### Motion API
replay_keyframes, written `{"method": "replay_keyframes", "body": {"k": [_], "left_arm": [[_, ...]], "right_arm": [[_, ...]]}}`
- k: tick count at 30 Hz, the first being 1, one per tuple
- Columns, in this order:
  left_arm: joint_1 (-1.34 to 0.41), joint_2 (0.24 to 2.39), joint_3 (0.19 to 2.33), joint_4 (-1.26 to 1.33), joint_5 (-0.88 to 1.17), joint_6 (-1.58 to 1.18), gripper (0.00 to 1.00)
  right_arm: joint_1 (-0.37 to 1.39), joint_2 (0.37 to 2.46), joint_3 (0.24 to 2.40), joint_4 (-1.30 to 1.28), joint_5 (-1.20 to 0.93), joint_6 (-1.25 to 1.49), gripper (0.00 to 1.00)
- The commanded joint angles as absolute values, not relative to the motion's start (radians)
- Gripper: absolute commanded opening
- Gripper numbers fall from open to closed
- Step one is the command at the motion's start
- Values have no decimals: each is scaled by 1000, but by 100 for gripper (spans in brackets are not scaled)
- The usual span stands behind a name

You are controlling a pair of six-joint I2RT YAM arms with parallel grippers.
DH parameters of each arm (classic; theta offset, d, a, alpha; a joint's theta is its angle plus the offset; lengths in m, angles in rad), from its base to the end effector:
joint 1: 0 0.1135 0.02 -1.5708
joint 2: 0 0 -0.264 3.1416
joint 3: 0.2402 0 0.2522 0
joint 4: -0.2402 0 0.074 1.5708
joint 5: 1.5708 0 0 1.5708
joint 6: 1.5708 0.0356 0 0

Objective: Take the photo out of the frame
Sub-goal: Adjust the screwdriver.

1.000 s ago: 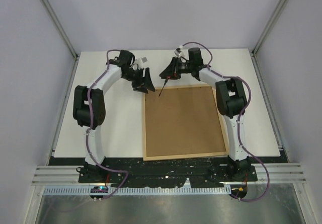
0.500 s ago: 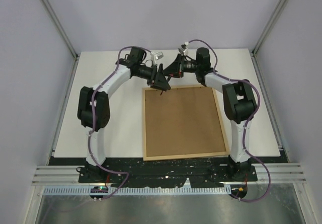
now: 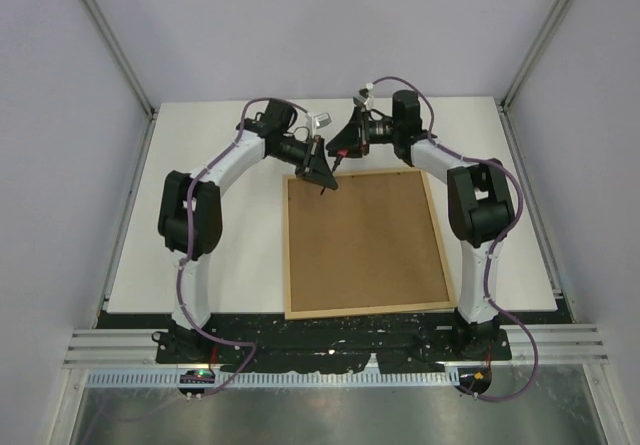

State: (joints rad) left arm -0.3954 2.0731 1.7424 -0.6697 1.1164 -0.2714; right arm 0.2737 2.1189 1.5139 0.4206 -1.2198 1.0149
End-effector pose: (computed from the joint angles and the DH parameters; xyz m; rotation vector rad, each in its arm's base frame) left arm 0.3999 -0.2016 0.2467 0.6032 2.4323 -1.6911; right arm 0.4511 0.1614 0.2330 -0.3233 2.0645 1.9115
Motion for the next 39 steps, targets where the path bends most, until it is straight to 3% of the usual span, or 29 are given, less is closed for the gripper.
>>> {"method": "replay_keyframes", "body": {"k": [1,4,6,10,14,21,28,34,36,39], "left_arm": [[-394,2066,1845,-897,1103,-77,0],[-396,2098,1919,-1058,1108,55,0],[-399,2108,1933,-1107,1108,96,0],[-432,2111,1948,-1193,1088,195,0],[-469,2108,1963,-1221,1081,229,0],[-491,2103,1971,-1226,1091,226,0],[-489,2089,1956,-1229,1077,233,0],[-492,2097,1956,-1238,1072,239,0],[-492,2097,1954,-1238,1068,241,0],[-491,2098,1953,-1235,1052,244,0]], "right_arm": [[247,2013,1670,-63,-1397,554,52],[245,2019,1750,-491,-1443,263,64],[248,2034,1824,-709,-1443,63,66],[267,2101,1998,-1082,-1410,-309,66],[282,2190,2112,-1294,-1391,-477,62],[314,2227,2144,-1445,-1348,-638,52],[351,2200,2106,-1517,-1246,-785,52],[356,2195,2109,-1519,-1255,-776,40],[362,2195,2106,-1519,-1255,-769,42],[367,2178,2089,-1516,-1250,-765,54]]}}
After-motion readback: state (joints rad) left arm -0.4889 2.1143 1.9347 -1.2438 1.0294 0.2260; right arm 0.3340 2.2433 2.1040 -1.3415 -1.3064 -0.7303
